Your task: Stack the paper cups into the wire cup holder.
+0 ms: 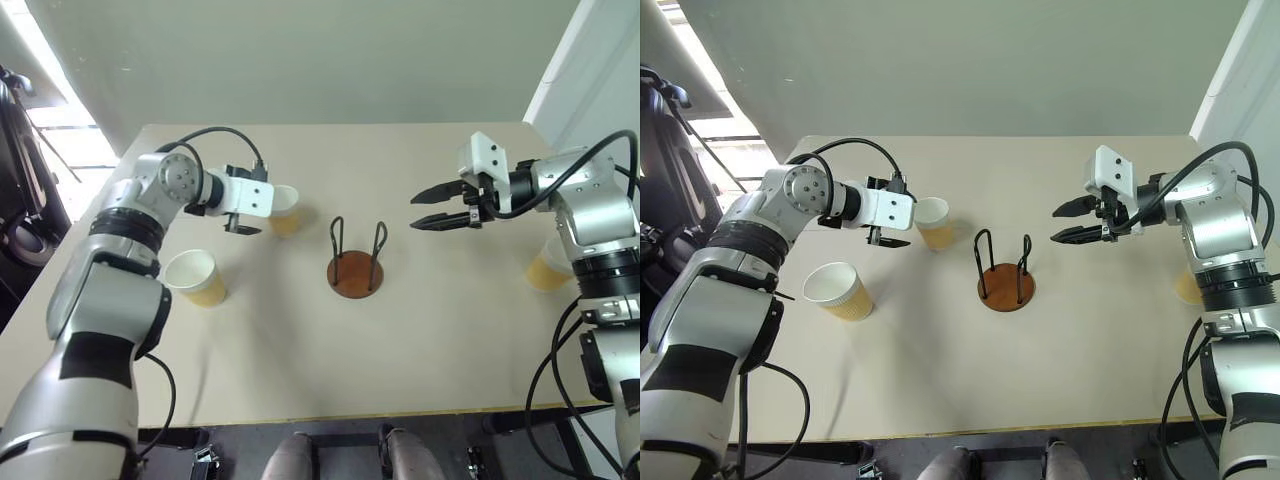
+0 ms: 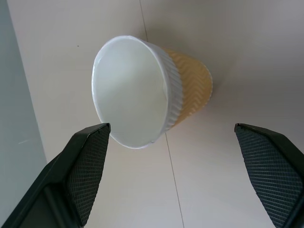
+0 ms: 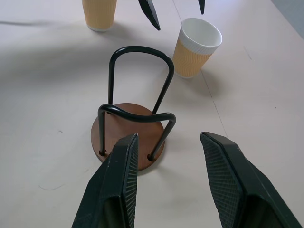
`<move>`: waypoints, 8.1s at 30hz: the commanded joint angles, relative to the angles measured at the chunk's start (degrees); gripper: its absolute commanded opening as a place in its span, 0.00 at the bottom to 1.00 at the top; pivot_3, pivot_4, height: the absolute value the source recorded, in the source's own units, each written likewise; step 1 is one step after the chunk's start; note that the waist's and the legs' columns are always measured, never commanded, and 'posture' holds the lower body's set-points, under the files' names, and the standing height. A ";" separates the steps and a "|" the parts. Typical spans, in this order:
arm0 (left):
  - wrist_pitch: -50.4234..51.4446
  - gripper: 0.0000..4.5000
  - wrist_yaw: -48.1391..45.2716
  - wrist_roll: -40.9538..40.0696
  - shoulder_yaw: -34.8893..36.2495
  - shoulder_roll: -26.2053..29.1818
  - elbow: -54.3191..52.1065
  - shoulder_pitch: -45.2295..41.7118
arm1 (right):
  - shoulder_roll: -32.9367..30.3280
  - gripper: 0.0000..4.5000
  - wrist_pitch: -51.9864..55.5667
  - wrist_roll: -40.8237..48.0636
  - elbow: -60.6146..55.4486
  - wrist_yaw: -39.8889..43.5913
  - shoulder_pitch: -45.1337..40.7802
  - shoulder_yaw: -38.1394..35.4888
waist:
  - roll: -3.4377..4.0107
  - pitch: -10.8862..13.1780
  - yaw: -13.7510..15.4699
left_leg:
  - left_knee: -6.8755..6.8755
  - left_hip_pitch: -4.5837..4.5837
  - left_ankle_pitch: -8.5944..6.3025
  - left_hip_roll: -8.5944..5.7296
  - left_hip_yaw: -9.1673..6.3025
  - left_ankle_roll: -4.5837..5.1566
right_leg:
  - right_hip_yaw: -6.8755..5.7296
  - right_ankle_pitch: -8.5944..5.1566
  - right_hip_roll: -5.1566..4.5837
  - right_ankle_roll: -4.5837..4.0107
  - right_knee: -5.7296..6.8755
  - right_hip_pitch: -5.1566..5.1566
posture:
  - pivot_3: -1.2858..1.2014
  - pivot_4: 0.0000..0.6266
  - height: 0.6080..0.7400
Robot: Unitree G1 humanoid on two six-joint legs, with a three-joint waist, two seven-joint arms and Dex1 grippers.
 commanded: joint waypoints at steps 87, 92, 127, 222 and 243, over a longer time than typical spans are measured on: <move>0.02 0.01 -37.93 -35.70 -17.04 -10.29 -4.90 -21.12 | -11.43 0.47 6.29 6.58 -11.87 8.41 1.29 -2.20 | -0.05 -0.03 0.32 | 0.63 -0.38 -0.02 0.02 0.22 0.28 | 0.06 -0.06 -0.06 0.38 0.07 0.05 | 0.52 0.24 1.00; 2.67 0.01 -37.93 -44.15 -24.68 -8.44 -10.73 -20.17 | -11.51 0.47 6.41 6.40 -11.97 8.29 1.25 -2.23 | -0.05 -0.04 0.34 | 0.82 -0.37 -0.04 0.03 0.24 0.33 | 0.06 0.01 -0.09 0.52 0.07 0.17 | 0.52 0.24 1.00; 1.63 0.54 -37.93 -51.41 -37.86 -6.09 -16.09 -19.12 | -11.80 0.47 7.31 6.68 -14.26 6.91 3.34 -2.82 | -0.05 -0.04 0.80 | 1.01 -0.33 -0.04 -0.03 0.19 0.34 | 0.04 0.05 -0.08 0.60 -0.01 0.38 | 0.52 0.24 1.00; 45.04 0.99 -37.93 -73.56 -11.12 5.92 -41.58 -0.19 | -19.43 0.47 -32.07 -30.92 36.33 0.14 -0.24 6.96 | 0.09 0.00 0.71 | 0.70 0.15 -0.15 -0.06 0.21 0.44 | 0.15 -0.06 -0.22 0.92 -0.23 0.79 | 0.52 0.24 1.00; 38.25 1.00 -37.93 -71.93 -12.39 9.37 -33.95 1.24 | -19.93 0.01 -35.16 -31.64 32.38 1.01 -1.83 7.82 | 0.13 0.01 0.51 | 0.66 0.20 -0.24 -0.05 0.18 0.37 | 0.16 -0.06 -0.22 0.87 -0.23 0.77 | 0.52 0.24 1.00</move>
